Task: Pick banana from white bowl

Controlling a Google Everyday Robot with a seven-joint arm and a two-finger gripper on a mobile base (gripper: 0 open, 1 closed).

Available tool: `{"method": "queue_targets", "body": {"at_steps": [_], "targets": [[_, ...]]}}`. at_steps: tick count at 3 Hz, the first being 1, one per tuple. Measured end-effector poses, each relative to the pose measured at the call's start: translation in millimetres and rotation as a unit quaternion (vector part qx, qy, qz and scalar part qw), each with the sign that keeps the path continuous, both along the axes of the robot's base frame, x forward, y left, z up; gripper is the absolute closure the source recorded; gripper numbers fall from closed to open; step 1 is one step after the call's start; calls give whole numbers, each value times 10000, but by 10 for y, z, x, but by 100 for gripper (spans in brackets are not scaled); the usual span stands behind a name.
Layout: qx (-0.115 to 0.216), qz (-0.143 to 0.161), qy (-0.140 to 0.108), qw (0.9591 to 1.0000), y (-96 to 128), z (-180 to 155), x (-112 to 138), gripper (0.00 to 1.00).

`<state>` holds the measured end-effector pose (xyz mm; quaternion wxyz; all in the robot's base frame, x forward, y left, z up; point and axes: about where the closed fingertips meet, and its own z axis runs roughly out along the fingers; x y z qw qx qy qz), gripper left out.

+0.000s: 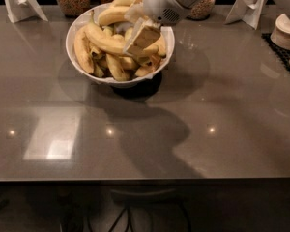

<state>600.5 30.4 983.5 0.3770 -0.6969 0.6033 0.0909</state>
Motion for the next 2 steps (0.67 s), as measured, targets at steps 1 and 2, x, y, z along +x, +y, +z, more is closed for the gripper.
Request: {"method": "queue_targets", "body": {"at_steps": [1, 2], "targets": [[-144, 36, 141, 9998, 51, -189, 7, 38], [-219, 101, 282, 9993, 121, -336, -1, 33]]}}
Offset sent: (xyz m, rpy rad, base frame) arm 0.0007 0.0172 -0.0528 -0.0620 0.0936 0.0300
